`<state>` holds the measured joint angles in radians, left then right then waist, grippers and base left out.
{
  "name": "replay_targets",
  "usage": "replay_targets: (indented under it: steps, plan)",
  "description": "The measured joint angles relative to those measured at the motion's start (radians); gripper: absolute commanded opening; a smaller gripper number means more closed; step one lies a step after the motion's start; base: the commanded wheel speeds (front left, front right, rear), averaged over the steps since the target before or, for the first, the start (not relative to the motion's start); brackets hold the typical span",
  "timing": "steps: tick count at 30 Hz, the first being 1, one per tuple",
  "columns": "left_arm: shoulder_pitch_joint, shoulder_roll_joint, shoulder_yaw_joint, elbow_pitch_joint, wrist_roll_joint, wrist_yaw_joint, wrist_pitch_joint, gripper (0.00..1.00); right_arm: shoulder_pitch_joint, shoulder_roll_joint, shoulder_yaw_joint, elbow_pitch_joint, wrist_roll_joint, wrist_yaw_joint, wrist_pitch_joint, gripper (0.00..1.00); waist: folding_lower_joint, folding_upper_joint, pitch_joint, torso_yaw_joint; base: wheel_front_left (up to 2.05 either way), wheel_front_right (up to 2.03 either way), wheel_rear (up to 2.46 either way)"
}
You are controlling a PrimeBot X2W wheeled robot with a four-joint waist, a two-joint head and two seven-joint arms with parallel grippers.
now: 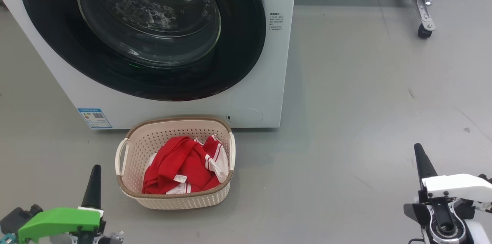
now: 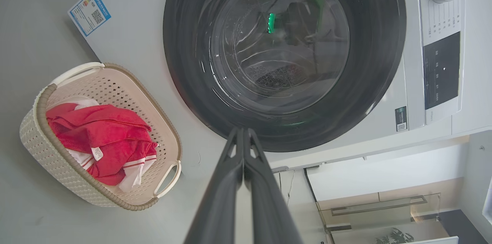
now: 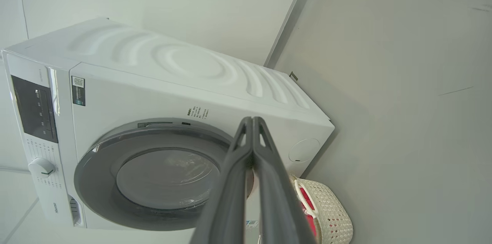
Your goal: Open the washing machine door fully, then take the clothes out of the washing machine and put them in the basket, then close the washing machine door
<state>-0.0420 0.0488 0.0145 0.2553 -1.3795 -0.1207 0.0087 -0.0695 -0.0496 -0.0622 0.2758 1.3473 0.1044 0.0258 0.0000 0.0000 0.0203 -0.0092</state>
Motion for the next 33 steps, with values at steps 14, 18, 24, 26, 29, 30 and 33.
replay_targets:
  steps: [14, 18, 24, 26, 29, 30, 33]
  plan:
    - [-0.005, 0.003, 0.016, 0.005, -0.169, 0.0, 0.044, 0.0, -0.001, 0.001, -0.038, 0.0, 0.175, 0.009, 0.046, 0.0, 0.0, 0.0, -0.012, 0.006, 0.0, 0.0, 0.0]
    - [-0.005, 0.003, 0.019, 0.007, -0.22, 0.0, 0.057, 0.0, -0.001, 0.001, -0.049, 0.0, 0.224, 0.01, 0.062, 0.0, 0.0, 0.0, -0.015, 0.008, 0.0, 0.0, 0.0]
    - [-0.005, 0.005, 0.022, 0.007, -0.259, 0.0, 0.069, 0.0, -0.001, 0.001, -0.058, 0.0, 0.263, 0.017, 0.071, 0.0, 0.0, 0.0, -0.017, 0.009, 0.0, 0.0, 0.0]
    - [-0.005, 0.005, 0.022, 0.008, -0.263, 0.0, 0.069, 0.0, -0.001, 0.001, -0.058, 0.0, 0.263, 0.017, 0.071, 0.0, 0.0, 0.0, -0.017, 0.009, 0.0, 0.0, 0.0]
    - [-0.006, 0.006, 0.022, 0.008, -0.263, 0.0, 0.069, 0.0, -0.002, 0.001, -0.058, 0.0, 0.263, 0.017, 0.071, 0.0, 0.0, 0.0, -0.017, 0.009, 0.0, 0.0, 0.0]
    - [-0.006, 0.006, 0.022, 0.009, -0.263, 0.0, 0.069, 0.0, -0.002, 0.001, -0.058, 0.0, 0.263, 0.017, 0.071, 0.0, 0.0, 0.0, -0.017, 0.009, 0.0, 0.0, 0.0]
    - [-0.006, 0.006, 0.022, 0.009, -0.263, 0.0, 0.069, 0.0, -0.002, 0.001, -0.058, 0.0, 0.263, 0.017, 0.071, 0.0, 0.0, 0.0, -0.017, 0.009, 0.0, 0.0, 0.0]
